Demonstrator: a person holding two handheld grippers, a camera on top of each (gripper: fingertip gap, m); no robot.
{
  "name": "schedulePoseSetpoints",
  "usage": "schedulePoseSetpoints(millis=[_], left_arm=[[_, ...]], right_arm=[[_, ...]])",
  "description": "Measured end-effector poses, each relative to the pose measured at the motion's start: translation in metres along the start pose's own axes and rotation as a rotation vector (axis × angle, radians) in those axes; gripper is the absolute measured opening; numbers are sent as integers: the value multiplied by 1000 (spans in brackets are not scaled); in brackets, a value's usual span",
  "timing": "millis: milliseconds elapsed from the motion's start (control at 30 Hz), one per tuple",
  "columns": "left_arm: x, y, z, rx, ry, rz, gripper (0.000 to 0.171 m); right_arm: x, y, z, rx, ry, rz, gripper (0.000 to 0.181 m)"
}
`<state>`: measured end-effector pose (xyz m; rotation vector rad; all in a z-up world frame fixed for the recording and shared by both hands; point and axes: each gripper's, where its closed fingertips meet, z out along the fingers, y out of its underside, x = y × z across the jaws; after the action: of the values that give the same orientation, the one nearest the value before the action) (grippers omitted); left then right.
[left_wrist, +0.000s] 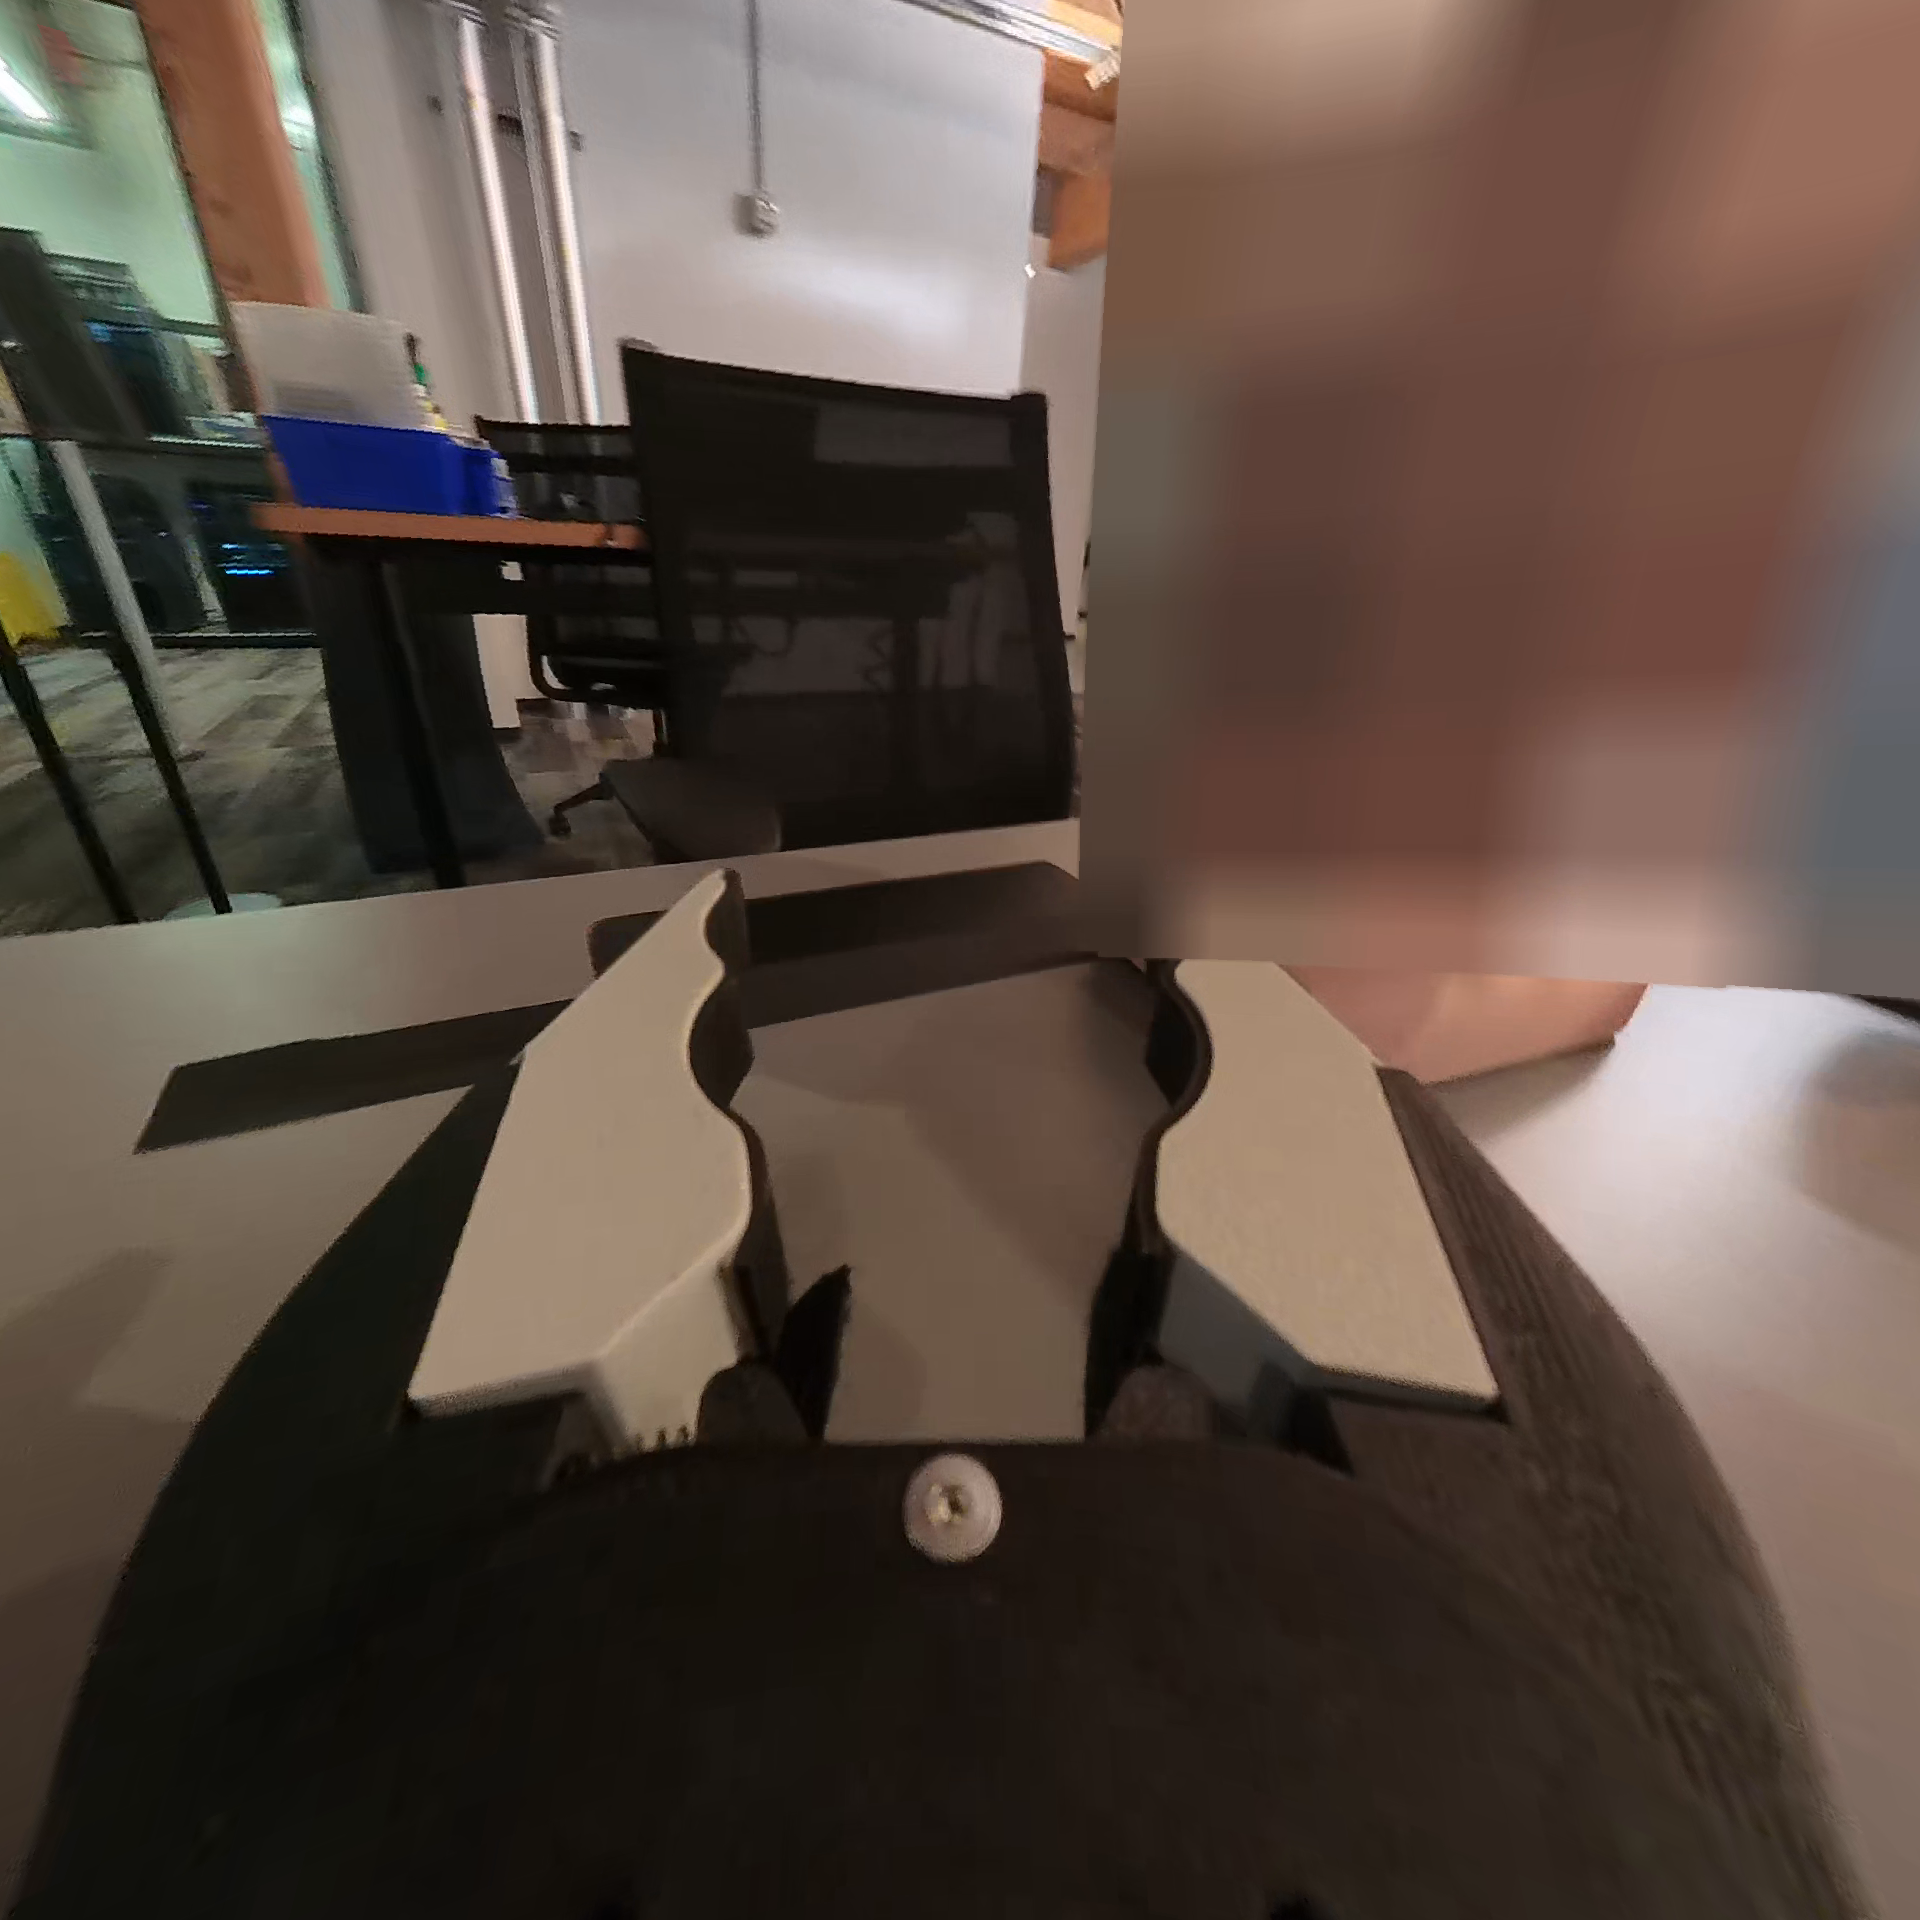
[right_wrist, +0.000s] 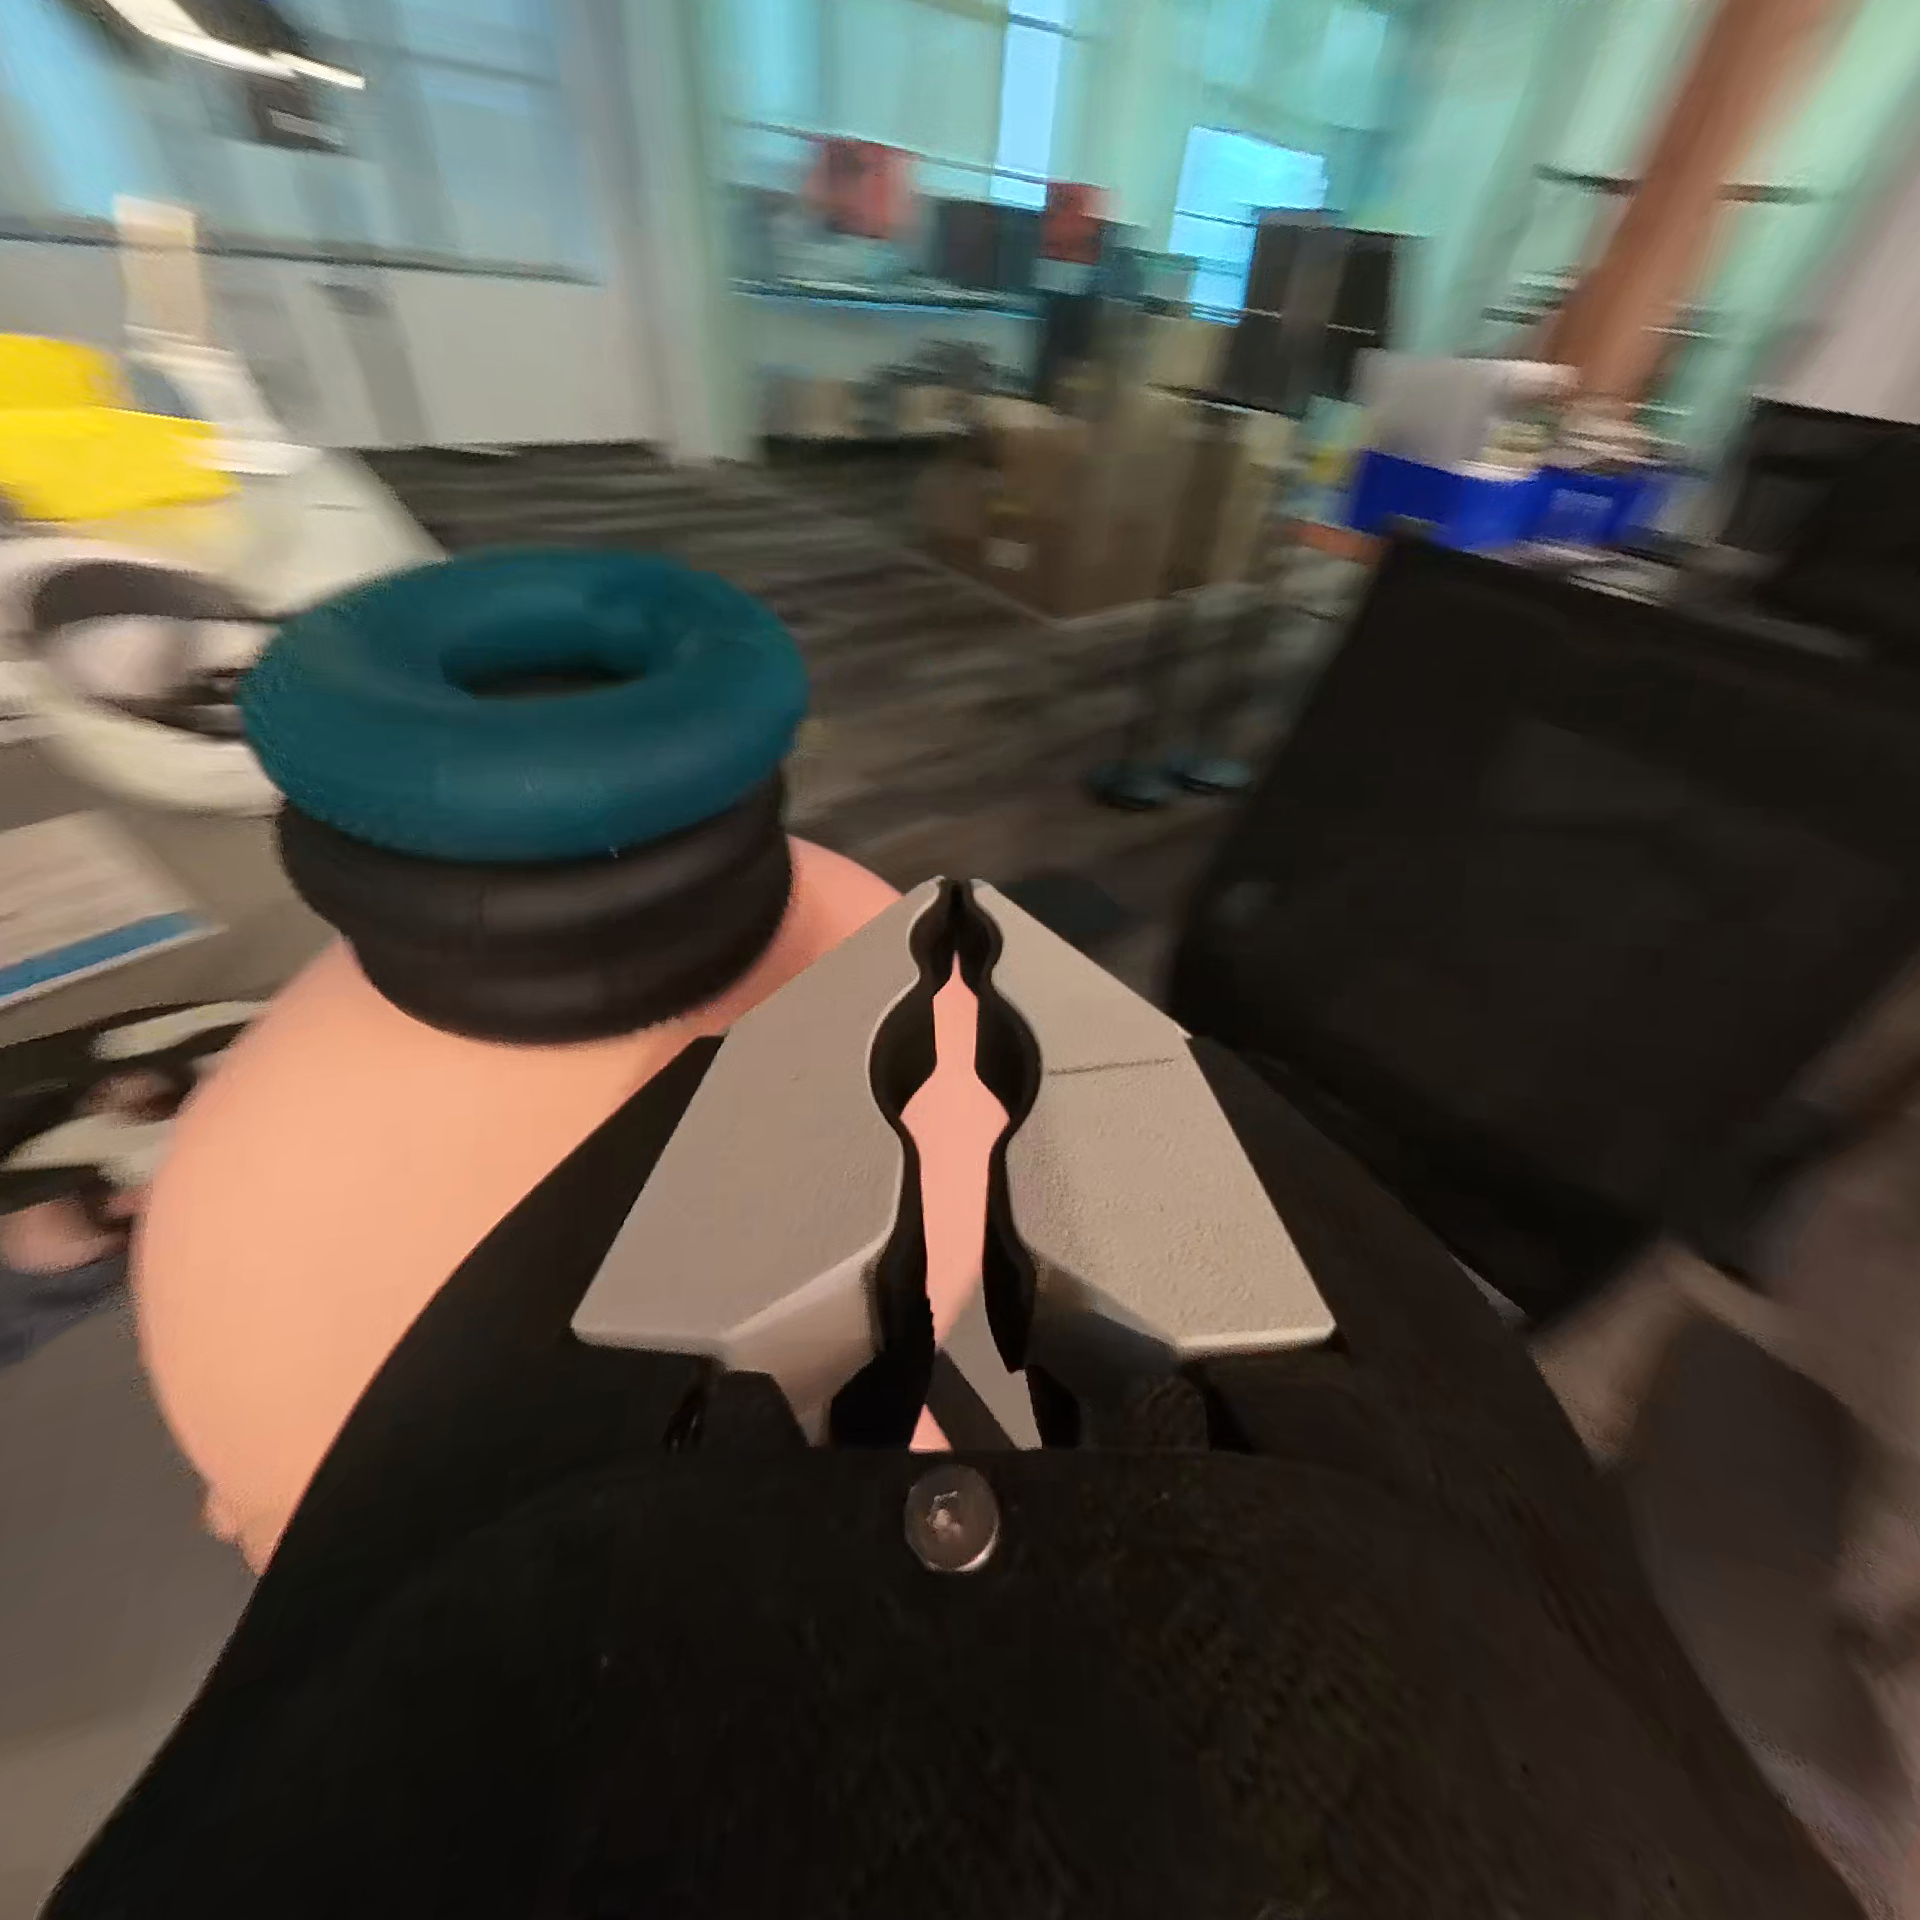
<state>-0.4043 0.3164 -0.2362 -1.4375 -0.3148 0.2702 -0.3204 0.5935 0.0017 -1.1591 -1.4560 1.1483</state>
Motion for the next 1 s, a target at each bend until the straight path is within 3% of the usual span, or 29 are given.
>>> schedulePoseSetpoints(millis=[200,400,1000], left_arm=[[4,0,2,-9,20,28,77],[1,0,2,-9,9,18,78],[0,4,1,-33,4,38,76]], right_arm=[[-11,5,25,-68,-219,48,0],[-24,3,29,-79,-332,5,0],[-45,-13,-11,9,-413,-217,0]])
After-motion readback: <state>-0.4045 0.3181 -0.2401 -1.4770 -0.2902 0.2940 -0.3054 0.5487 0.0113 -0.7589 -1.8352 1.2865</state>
